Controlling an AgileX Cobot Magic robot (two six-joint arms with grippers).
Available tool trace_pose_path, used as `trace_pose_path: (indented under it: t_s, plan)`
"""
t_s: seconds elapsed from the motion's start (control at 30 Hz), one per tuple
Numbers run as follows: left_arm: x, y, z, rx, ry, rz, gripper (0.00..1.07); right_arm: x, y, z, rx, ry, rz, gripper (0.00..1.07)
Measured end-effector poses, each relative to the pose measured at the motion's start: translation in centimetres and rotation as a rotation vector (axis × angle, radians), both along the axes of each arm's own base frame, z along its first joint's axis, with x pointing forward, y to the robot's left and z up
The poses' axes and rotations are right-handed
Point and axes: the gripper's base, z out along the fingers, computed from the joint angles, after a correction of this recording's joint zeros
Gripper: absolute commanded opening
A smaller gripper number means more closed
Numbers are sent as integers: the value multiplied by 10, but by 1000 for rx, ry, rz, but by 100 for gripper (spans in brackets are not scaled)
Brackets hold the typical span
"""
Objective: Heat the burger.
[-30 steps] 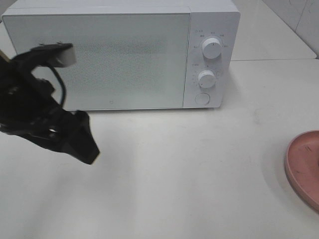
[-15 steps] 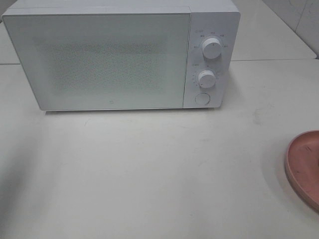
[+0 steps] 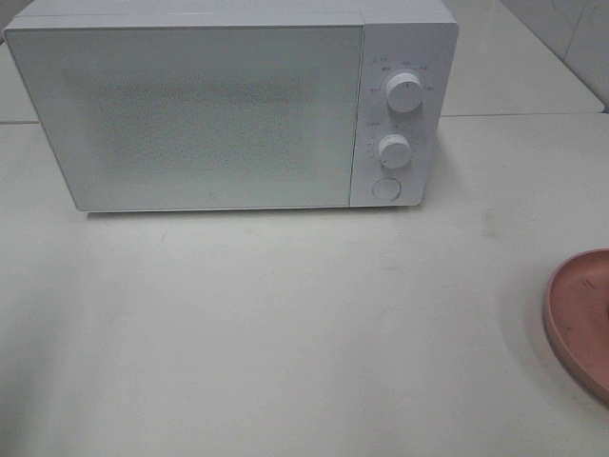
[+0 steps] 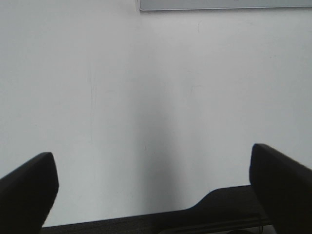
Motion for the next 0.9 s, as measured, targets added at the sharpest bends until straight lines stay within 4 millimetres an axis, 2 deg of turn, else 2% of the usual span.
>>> trace_pose_path:
  t_s: [0.07,0.1,0.13,0.2,0.33,0.4,0.47,0.57,0.67,0.7,0.77,0.83,0.9]
  plan:
    - [-4,0,-7,1,0,3,100,0,0,0,0,0,0,76]
    - [-11,0,-22,10,-2,10,100,0,0,0,0,0,0,76]
    - [-11,0,-22,10,-2,10,100,0,0,0,0,0,0,76]
    - [-18,2,-42,34,-3,22,100,0,0,0,0,0,0,76]
    - [-23,3,-57,49,-57,38,100,0,0,0,0,0,0,76]
    - [-25,3,-56,52,-84,41,100,0,0,0,0,0,0,76]
    - [-36,2,-50,53,-196,49,100,0,0,0,0,0,0,76]
    - [-40,1,-49,51,-218,49,100,0,0,0,0,0,0,76]
    - [-51,-1,-45,45,-286,48,100,0,0,0,0,0,0,76]
    - [-61,-2,-44,42,-316,42,100,0,0,0,0,0,0,76]
    - [-66,-3,-45,41,-321,39,100,0,0,0,0,0,0,76]
    - [-83,-5,-48,38,-345,42,100,0,0,0,0,0,0,76]
    - [-88,-5,-51,44,-353,47,100,0,0,0,0,0,0,76]
